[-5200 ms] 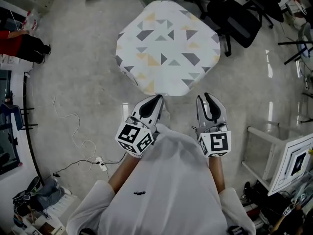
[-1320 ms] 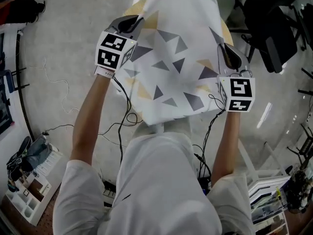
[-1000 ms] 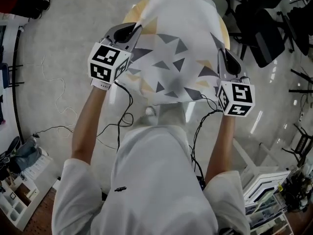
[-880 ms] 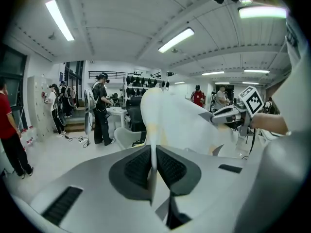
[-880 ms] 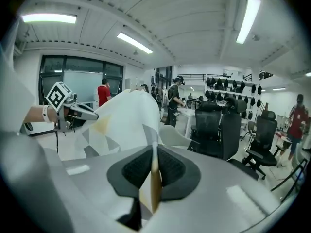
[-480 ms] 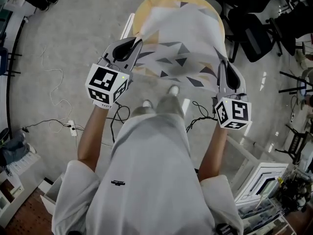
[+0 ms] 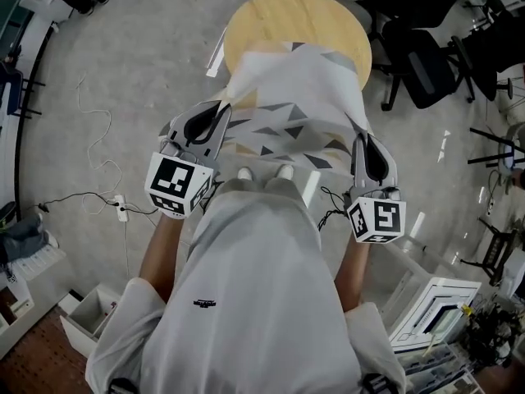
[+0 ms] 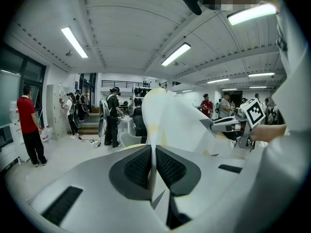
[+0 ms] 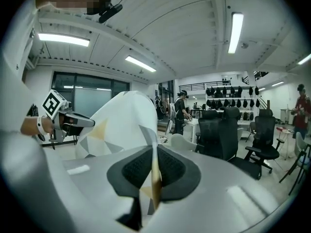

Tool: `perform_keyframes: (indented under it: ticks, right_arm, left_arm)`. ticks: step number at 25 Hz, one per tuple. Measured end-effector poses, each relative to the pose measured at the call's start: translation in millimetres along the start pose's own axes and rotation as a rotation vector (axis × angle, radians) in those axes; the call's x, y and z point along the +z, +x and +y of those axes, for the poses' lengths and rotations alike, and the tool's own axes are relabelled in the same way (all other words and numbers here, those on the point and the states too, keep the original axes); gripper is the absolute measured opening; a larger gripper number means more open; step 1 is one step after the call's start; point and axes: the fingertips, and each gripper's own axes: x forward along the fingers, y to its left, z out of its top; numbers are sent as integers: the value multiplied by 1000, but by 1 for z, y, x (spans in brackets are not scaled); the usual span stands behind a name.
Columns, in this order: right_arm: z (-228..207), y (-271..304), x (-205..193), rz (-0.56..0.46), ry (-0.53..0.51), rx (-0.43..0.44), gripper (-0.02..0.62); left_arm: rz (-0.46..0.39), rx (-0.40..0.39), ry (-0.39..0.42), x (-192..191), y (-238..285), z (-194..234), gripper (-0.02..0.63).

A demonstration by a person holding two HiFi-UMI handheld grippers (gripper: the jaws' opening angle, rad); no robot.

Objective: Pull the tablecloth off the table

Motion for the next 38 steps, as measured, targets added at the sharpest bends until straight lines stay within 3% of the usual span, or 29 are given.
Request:
perform_keyframes:
  ticks: [7,14,26,38]
  right_arm:
    - [3,-5,7,-1,11,2,40]
    - [7,-6,11,18,-24,-1,41]
    - [1,-13,25,-54,46,-16,41]
    - [2,-12,29,-71,-30,-4,41]
  left_arm:
    - [1,27,-53,-1,-11,-1,26]
    - [20,7,-90,-7,-7,5,26]
    - [-57,53,-16,21,-15,0,26]
    - [-83,81,-44,20,-20,-3,26]
